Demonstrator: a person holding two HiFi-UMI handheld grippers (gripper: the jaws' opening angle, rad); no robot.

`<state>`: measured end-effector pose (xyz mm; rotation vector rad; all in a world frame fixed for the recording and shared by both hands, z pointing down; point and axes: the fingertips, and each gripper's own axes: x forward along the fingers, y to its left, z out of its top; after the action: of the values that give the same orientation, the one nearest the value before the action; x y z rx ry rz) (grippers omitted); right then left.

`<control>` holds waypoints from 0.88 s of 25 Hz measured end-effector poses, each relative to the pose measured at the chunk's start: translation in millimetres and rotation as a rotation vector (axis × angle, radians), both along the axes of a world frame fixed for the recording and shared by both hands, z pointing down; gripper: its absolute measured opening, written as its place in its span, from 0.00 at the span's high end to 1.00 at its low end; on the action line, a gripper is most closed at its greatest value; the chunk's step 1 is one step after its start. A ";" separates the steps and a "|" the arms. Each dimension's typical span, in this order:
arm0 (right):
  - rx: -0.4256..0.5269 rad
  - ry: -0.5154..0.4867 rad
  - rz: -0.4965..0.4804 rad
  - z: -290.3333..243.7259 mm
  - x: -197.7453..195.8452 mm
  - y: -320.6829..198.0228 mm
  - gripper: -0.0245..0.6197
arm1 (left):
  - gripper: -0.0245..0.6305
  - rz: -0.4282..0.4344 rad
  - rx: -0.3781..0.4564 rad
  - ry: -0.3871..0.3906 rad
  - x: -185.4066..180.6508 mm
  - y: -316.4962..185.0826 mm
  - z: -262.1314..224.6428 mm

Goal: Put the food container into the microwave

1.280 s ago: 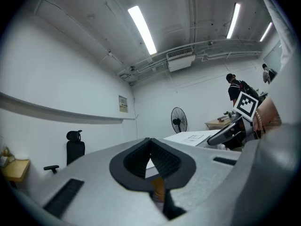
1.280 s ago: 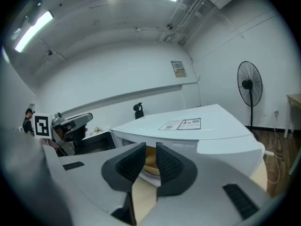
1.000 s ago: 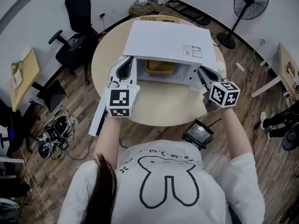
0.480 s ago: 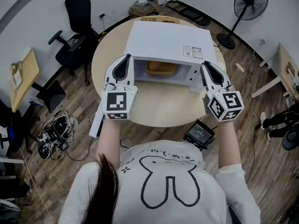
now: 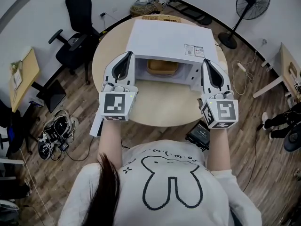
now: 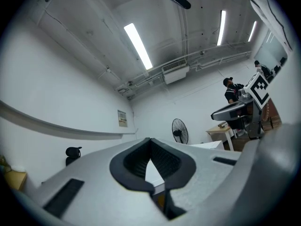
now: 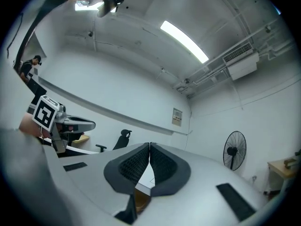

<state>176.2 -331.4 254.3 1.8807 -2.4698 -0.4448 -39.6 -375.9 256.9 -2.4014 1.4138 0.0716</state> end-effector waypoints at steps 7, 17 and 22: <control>0.029 -0.004 0.016 -13.8 -3.8 8.7 0.92 | 0.95 0.026 0.019 0.006 1.4 6.5 -8.2; 0.001 0.005 0.013 -9.4 -5.8 6.3 0.92 | 0.95 0.034 0.015 0.013 2.5 7.2 -9.5; -0.016 0.013 0.004 -4.8 -6.5 4.4 0.92 | 0.95 0.031 0.012 0.012 3.0 6.8 -9.3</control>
<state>169.8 -327.0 249.5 1.8710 -2.4530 -0.4352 -36.6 -369.1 247.6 -2.4173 1.3769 0.1027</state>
